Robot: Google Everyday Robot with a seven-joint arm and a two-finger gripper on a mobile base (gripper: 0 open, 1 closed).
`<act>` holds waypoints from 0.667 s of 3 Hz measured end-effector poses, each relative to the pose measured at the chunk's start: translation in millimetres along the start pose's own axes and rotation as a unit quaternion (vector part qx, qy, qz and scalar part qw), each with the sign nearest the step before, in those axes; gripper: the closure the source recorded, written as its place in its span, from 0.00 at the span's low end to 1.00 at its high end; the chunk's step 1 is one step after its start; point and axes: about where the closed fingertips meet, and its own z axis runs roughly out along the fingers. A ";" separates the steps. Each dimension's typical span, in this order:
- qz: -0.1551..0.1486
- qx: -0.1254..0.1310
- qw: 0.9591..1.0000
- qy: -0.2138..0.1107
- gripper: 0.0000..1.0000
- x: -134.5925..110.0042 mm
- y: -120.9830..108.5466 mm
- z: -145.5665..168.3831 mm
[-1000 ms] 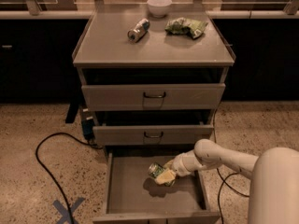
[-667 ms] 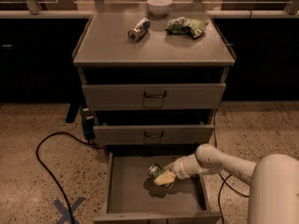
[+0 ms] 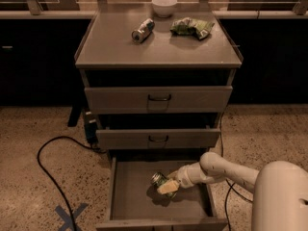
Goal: Place green can into bottom drawer
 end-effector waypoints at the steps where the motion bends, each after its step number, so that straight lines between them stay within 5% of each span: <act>1: 0.007 -0.019 1.000 0.016 1.00 17.0 -4.2 34.0; 2: 0.017 -0.035 0.998 0.056 1.00 34.3 -9.0 85.1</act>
Offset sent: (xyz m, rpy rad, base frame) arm -0.0073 0.0534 -0.1056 -0.0531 0.1367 0.1045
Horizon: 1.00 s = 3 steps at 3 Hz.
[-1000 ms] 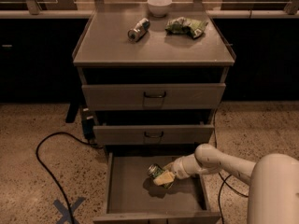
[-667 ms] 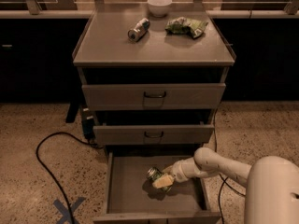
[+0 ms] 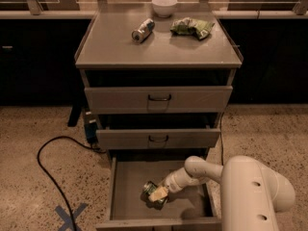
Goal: Place green can into bottom drawer
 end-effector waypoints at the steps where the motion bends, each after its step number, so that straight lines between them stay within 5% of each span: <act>1: 0.000 -0.004 1.000 0.001 1.00 0.4 2.1 7.5; 3: 0.040 -0.037 0.997 0.055 1.00 27.4 -17.9 88.6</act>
Offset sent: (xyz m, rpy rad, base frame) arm -0.0009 0.0355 -0.0695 -0.0561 0.1047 0.0625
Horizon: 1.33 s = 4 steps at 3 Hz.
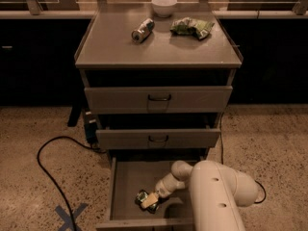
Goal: Place green can into bottom drawer
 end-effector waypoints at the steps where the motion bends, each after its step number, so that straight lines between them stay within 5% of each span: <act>1: 0.000 0.000 1.000 0.000 1.00 0.0 0.0 0.0; 2: 0.005 -0.006 1.000 0.006 1.00 5.4 -1.0 8.9; 3: 0.055 -0.007 0.998 0.011 1.00 34.1 -21.5 17.9; 4: 0.057 -0.006 0.998 0.011 0.81 33.8 -20.6 15.2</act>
Offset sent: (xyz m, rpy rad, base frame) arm -0.0049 0.0013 -0.0189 -0.0096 0.0373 0.0079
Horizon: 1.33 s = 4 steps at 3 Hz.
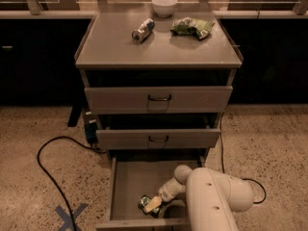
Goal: Place green can into bottom drawer
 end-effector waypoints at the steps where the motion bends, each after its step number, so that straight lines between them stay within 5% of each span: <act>1: 0.000 0.000 1.000 0.000 0.59 0.0 0.0 0.0; 3: 0.000 0.000 1.000 0.000 0.13 0.0 0.0 0.1; 4: 0.000 0.000 1.000 0.000 0.00 0.1 0.1 0.1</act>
Offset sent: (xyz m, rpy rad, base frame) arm 0.0000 0.0000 0.0000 0.0000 0.0000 0.0000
